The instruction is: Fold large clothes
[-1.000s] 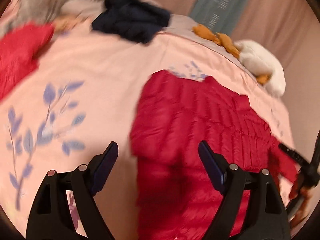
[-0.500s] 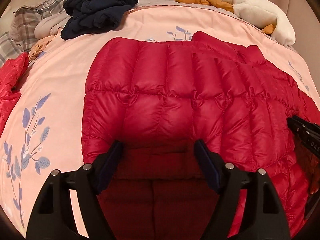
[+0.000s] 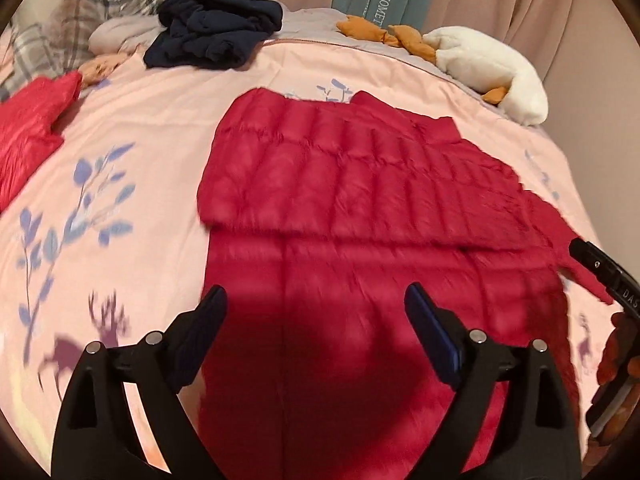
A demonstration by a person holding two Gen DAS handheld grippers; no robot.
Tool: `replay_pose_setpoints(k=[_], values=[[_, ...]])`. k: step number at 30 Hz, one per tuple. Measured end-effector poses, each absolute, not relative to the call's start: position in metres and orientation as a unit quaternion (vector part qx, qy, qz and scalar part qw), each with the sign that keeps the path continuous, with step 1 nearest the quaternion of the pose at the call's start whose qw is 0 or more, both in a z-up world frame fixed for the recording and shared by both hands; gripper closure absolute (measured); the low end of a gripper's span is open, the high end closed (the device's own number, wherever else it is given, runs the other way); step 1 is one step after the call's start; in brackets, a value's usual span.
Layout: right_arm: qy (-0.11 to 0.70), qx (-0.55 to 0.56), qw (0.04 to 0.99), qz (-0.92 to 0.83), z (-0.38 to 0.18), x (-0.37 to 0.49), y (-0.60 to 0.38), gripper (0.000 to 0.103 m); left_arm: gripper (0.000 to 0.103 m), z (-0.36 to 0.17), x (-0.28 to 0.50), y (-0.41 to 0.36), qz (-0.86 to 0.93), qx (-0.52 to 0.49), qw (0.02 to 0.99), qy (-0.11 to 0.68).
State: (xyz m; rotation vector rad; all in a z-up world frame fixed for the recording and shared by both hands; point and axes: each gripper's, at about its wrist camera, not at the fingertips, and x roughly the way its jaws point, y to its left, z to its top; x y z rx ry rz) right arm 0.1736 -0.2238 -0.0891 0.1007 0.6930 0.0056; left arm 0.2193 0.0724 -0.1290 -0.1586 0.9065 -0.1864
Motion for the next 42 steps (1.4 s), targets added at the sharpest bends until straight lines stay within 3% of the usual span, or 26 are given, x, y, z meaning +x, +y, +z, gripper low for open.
replay_pose_setpoints(k=[2,9,30,42], values=[[0.329,0.041,0.943,-0.004,-0.081,0.157,-0.226,0.014,0.002,-0.127,0.203,0.076,-0.092,-0.096,0.891,0.434],[0.3,0.039,0.953,-0.024,-0.059,0.112,-0.244,0.002,0.002,-0.115,0.163,0.078,-0.1,-0.131,0.891,0.424],[0.306,0.15,0.935,-0.1,-0.08,0.044,-0.359,0.002,0.001,-0.071,0.1,0.017,-0.211,-0.152,0.893,0.368],[0.308,0.394,0.863,-0.076,-0.141,0.027,-0.473,0.002,0.001,-0.081,0.097,-0.011,-0.282,-0.186,0.86,0.382]])
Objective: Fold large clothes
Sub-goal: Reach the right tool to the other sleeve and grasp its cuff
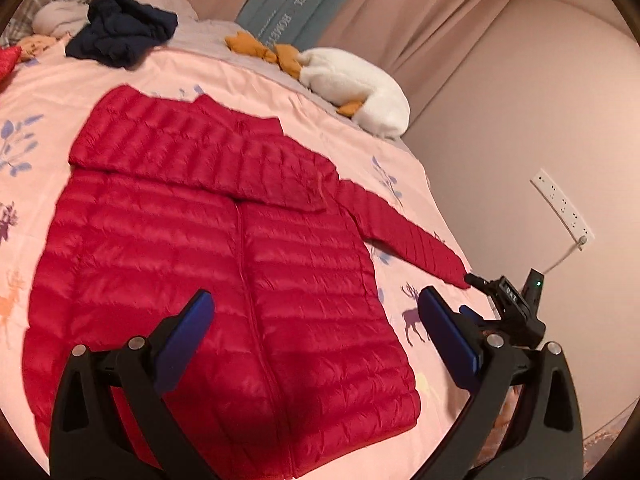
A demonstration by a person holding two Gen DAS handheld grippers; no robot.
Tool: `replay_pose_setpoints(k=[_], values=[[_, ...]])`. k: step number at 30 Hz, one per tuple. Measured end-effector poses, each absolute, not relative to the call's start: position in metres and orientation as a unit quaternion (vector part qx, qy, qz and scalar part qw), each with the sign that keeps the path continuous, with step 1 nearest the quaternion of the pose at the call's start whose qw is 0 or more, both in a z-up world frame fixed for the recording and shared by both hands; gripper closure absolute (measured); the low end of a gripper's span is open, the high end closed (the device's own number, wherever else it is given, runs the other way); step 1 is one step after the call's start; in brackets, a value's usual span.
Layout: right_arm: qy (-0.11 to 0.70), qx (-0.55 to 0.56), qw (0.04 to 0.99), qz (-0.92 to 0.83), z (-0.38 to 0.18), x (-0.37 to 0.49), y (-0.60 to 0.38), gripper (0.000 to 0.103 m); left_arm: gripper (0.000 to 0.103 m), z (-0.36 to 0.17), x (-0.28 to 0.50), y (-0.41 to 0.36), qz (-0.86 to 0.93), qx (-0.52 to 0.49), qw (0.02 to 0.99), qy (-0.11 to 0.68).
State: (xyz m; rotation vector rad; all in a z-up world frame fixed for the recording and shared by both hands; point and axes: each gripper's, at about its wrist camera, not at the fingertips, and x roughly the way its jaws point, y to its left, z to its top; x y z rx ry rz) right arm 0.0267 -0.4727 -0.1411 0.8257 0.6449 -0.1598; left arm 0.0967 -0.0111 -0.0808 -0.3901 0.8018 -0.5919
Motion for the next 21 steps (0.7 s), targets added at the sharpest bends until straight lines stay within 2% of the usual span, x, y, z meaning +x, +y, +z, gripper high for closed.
replay_pose_setpoints(k=[7,17,21], values=[[0.295,0.467,0.827,-0.101,-0.166,0.032,-0.525,0.002,0.001,-0.091,0.098,-0.016,-0.291,-0.187,0.847,0.404],[0.274,0.508,0.803,-0.149,-0.18,0.067,-0.573,0.002,0.001,-0.096,0.109,-0.019,-0.271,-0.175,0.853,0.411],[0.253,0.537,0.788,-0.162,-0.187,0.079,-0.588,0.008,0.001,-0.098,0.115,-0.022,-0.267,-0.175,0.853,0.414]])
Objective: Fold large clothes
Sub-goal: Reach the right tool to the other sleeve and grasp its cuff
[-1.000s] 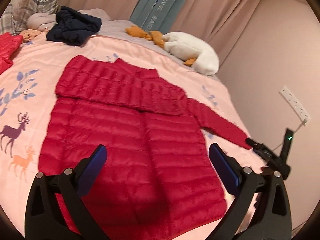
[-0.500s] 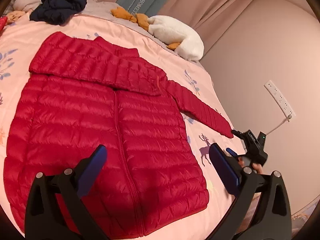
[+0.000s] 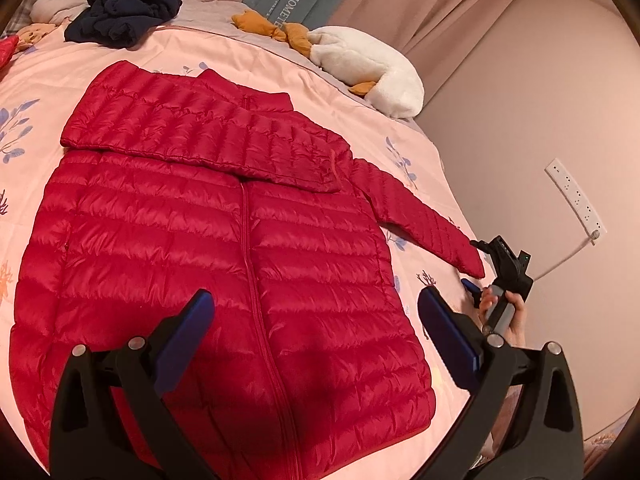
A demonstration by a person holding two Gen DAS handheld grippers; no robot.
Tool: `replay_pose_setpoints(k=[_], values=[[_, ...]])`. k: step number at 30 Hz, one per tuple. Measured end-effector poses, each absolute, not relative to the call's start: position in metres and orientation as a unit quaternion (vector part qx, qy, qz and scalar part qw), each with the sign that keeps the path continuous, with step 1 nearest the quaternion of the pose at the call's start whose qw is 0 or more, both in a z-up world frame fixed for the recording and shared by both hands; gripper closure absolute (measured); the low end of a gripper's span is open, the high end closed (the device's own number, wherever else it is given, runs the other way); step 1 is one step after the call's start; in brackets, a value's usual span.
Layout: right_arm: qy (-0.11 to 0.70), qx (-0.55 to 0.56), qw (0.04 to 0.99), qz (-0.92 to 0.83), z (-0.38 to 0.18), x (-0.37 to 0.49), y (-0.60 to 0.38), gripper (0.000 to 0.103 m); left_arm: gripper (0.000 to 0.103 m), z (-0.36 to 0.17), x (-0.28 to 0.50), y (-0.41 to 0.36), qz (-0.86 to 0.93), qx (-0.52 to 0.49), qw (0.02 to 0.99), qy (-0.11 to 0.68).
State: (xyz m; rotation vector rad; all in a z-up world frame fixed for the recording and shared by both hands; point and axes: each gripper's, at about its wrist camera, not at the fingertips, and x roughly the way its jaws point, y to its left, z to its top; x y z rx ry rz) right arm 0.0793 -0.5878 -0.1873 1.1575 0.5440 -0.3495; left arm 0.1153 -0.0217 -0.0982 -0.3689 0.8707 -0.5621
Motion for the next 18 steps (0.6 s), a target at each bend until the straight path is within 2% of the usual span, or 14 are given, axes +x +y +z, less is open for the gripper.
replay_pose_setpoints(k=[1,4,6,7,9,12,18], values=[[0.247,0.542,0.786,-0.164,-0.188,0.081,-0.591,0.01,0.001,-0.098,0.116,-0.022,-0.267,-0.175,0.853,0.414],[0.233,0.559,0.775,-0.183,-0.192,0.083,-0.599,0.024,0.001,-0.099,0.119,-0.024,-0.265,-0.172,0.853,0.415],[0.226,0.57,0.765,-0.197,-0.196,0.083,-0.603,0.04,0.001,-0.099,0.121,-0.025,-0.264,-0.172,0.854,0.415],[0.225,0.573,0.761,-0.203,-0.197,0.083,-0.604,0.045,0.001,-0.1,0.122,-0.026,-0.263,-0.172,0.854,0.416],[0.225,0.579,0.753,-0.215,-0.201,0.081,-0.608,0.066,0.001,-0.1,0.123,-0.026,-0.263,-0.173,0.853,0.417],[0.226,0.582,0.749,-0.223,-0.207,0.078,-0.612,0.084,0.001,-0.101,0.125,-0.024,-0.262,-0.175,0.852,0.417],[0.229,0.537,0.777,-0.236,-0.192,0.077,-0.604,0.097,0.001,-0.104,0.128,-0.017,-0.241,-0.177,0.853,0.428]])
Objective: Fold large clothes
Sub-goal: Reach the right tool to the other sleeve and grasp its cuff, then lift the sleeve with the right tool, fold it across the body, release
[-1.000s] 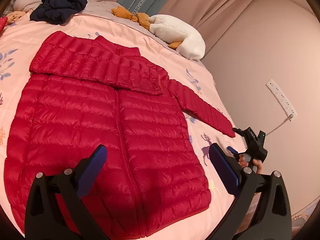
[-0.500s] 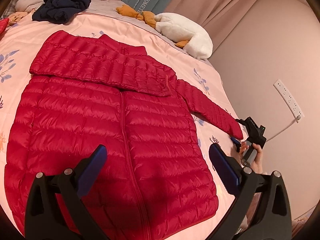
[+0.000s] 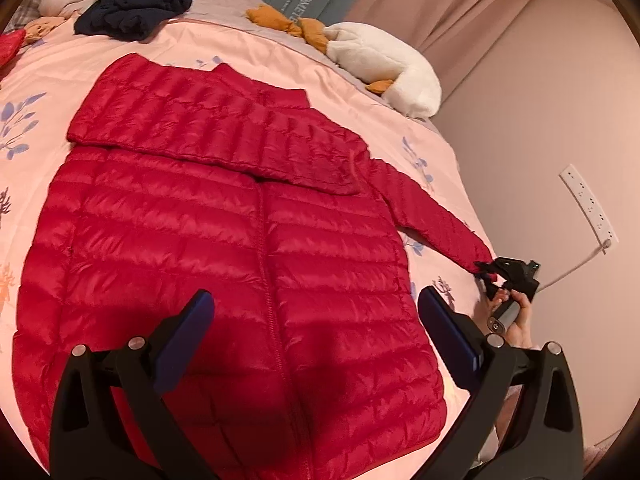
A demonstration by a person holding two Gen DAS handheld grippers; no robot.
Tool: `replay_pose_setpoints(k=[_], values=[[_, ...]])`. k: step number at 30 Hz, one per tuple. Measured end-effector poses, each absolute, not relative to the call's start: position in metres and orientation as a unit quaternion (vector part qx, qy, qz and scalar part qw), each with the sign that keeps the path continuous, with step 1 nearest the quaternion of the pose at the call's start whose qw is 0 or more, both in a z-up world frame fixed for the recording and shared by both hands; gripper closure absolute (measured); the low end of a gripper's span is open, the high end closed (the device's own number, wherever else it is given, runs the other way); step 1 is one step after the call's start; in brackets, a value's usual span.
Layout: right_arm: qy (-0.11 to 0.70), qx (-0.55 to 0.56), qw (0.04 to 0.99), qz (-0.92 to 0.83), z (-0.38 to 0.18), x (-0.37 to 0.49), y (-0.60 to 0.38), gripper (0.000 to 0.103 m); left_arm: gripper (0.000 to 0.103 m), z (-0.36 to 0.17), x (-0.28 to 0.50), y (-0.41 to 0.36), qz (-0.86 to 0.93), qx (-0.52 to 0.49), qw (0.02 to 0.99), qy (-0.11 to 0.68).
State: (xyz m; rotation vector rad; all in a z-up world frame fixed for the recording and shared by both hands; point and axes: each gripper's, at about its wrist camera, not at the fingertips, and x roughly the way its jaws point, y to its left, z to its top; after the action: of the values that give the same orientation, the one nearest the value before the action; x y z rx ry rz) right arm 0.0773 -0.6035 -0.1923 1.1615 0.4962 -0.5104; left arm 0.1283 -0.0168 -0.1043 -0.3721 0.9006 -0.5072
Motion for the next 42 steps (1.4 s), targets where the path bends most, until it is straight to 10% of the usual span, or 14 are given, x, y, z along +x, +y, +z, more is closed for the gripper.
replay_pose_setpoints(k=[14,28,36,42], values=[[0.193,0.17,0.96,-0.112,-0.042,0.119,-0.418,0.098,0.001,-0.119,0.121,0.03,-0.194,-0.236,0.841,0.447],[0.283,-0.091,0.953,0.059,-0.101,0.143,-0.193,0.092,0.001,-0.128,0.122,0.061,-0.203,-0.294,0.819,0.45],[0.333,-0.112,0.933,0.081,-0.127,0.137,-0.168,0.051,0.001,-0.135,0.144,0.06,-0.224,-0.328,0.796,0.456],[0.298,-0.03,0.951,0.078,-0.107,0.098,-0.205,0.04,0.001,-0.144,0.166,0.046,-0.247,-0.36,0.768,0.468]])
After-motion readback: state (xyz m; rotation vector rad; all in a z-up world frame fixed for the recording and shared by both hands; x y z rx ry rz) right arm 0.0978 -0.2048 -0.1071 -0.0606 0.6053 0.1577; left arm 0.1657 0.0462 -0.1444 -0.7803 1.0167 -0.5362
